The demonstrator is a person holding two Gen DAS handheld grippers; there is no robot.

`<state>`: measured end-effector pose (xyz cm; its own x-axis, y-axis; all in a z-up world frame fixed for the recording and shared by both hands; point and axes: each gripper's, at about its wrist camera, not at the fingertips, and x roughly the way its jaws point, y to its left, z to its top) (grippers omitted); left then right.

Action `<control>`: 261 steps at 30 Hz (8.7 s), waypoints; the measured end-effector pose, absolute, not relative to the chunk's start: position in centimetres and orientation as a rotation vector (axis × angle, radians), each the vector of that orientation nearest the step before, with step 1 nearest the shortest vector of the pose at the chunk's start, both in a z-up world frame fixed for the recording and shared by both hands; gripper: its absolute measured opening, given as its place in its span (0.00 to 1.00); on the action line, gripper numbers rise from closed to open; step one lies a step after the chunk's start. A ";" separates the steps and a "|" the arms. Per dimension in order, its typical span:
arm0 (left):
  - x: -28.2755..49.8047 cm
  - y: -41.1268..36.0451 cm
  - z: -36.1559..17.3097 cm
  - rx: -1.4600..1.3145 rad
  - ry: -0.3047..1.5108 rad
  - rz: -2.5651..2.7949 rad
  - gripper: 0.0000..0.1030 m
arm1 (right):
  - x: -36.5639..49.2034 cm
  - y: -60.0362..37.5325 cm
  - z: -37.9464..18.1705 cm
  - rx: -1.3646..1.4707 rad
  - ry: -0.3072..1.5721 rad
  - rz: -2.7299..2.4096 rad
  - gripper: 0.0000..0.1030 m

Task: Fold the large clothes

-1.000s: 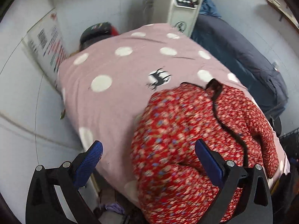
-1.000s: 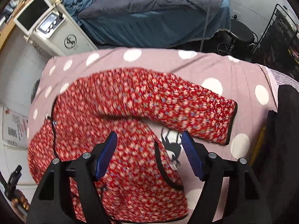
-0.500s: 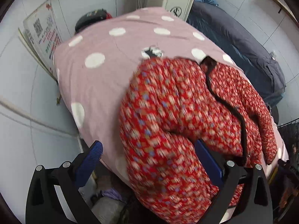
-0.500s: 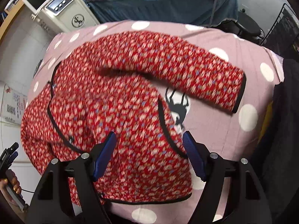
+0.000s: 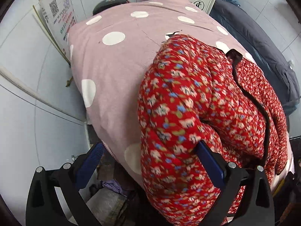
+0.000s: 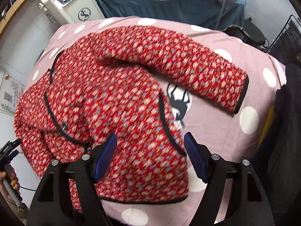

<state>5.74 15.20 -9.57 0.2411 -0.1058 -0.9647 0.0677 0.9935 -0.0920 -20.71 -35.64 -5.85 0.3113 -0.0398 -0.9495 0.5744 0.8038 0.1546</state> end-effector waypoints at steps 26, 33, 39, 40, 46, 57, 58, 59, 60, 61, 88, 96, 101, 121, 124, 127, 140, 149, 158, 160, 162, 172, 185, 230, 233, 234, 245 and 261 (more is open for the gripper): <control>20.5 7.4 -17.3 -0.084 1.498 -0.564 0.47 | 8.3 -34.4 -18.4 0.121 1.347 -0.342 0.89; 19.9 3.7 -11.5 0.185 1.307 -0.555 0.21 | 7.1 -34.5 -14.1 0.206 1.165 -0.331 0.15; 21.1 -1.8 -3.1 0.303 0.990 -0.571 0.20 | 2.5 -37.6 -5.2 0.213 0.914 -0.513 0.13; 21.7 -2.9 -2.2 0.301 0.958 -0.584 0.20 | 2.1 -38.4 -4.4 0.218 0.893 -0.540 0.13; 26.1 -10.0 -4.9 0.375 0.988 -0.441 0.65 | 1.7 -44.9 -4.2 0.390 0.906 -0.651 0.60; 20.4 -3.2 -5.3 0.245 1.029 -0.470 0.94 | -5.6 -37.6 -8.3 0.383 1.066 -0.474 0.80; 19.5 -2.1 -5.3 0.226 1.042 -0.466 0.94 | -7.1 -36.9 -9.0 0.400 1.088 -0.455 0.80; 18.9 -1.5 -5.4 0.217 1.052 -0.464 0.94 | -8.4 -36.2 -9.4 0.416 1.101 -0.447 0.80; 17.7 -0.7 -5.6 0.213 1.066 -0.463 0.94 | -9.5 -35.6 -9.7 0.441 1.110 -0.441 0.80; 16.6 0.3 -5.5 0.213 1.075 -0.462 0.94 | -10.5 -34.9 -9.7 0.466 1.114 -0.442 0.80; 2.8 2.2 -6.5 -0.014 1.246 -0.541 0.94 | -18.7 -30.7 -9.3 0.583 1.148 -0.439 0.80; 1.3 -2.1 -14.0 0.334 1.425 -0.509 0.66 | -18.6 -30.3 -9.0 0.541 1.148 -0.452 0.80; 6.7 2.1 -11.4 0.222 1.371 -0.406 0.25 | -19.3 -30.3 -9.0 0.518 1.157 -0.479 0.80; 28.5 22.9 -16.2 -0.667 1.483 -0.097 0.27 | -16.5 -31.4 -10.3 0.565 1.246 -0.472 0.80; 28.1 23.3 -14.2 -0.634 1.430 -0.181 0.27 | -16.7 -31.6 -10.7 0.570 1.257 -0.476 0.80; 27.6 22.7 -12.1 -0.509 1.401 -0.233 0.27 | -16.5 -31.8 -11.0 0.577 1.258 -0.472 0.80; 29.0 26.7 -5.4 -0.892 1.260 -0.535 0.57 | -16.9 -32.0 -11.4 0.613 1.240 -0.458 0.80; 24.0 22.8 -2.6 -0.571 1.237 -0.469 0.94 | -17.8 -32.5 -11.0 0.644 1.207 -0.462 0.80; 14.6 20.1 -10.6 -0.561 1.427 -0.526 0.93 | -20.9 -33.7 -10.7 0.553 1.163 -0.488 0.80; 12.7 18.8 -11.9 -0.460 1.475 -0.524 0.93 | -22.1 -34.3 -11.3 0.576 1.167 -0.504 0.80; 10.8 17.4 -12.9 -0.389 1.518 -0.547 0.94 | -23.4 -35.1 -11.8 0.606 1.164 -0.526 0.80; 4.5 11.3 -18.1 0.045 1.449 -0.576 0.93 | -26.7 -36.3 -17.2 0.863 1.177 -0.498 0.80; 1.8 12.9 -12.4 0.038 1.408 -0.749 0.27 | -26.7 -32.7 -8.9 0.720 1.138 -0.284 0.16; 4.5 -2.7 -3.0 0.139 1.179 -0.695 0.78 | -18.3 -52.9 -15.3 0.772 1.269 -0.992 0.66; 3.2 -2.8 -4.4 0.164 1.219 -0.700 0.78 | -19.9 -53.5 -18.5 0.883 1.289 -1.001 0.66; 2.7 -2.7 -4.8 0.174 1.231 -0.704 0.78 | -20.4 -53.6 -19.4 0.926 1.288 -0.987 0.66; 1.9 -2.4 -6.4 0.212 1.268 -0.693 0.78 | -17.0 -49.9 -10.8 0.616 1.089 -0.786 0.06; 3.2 -1.7 -6.6 0.184 1.254 -0.677 0.78 | -25.0 -53.0 1.8 0.586 0.830 -1.023 0.05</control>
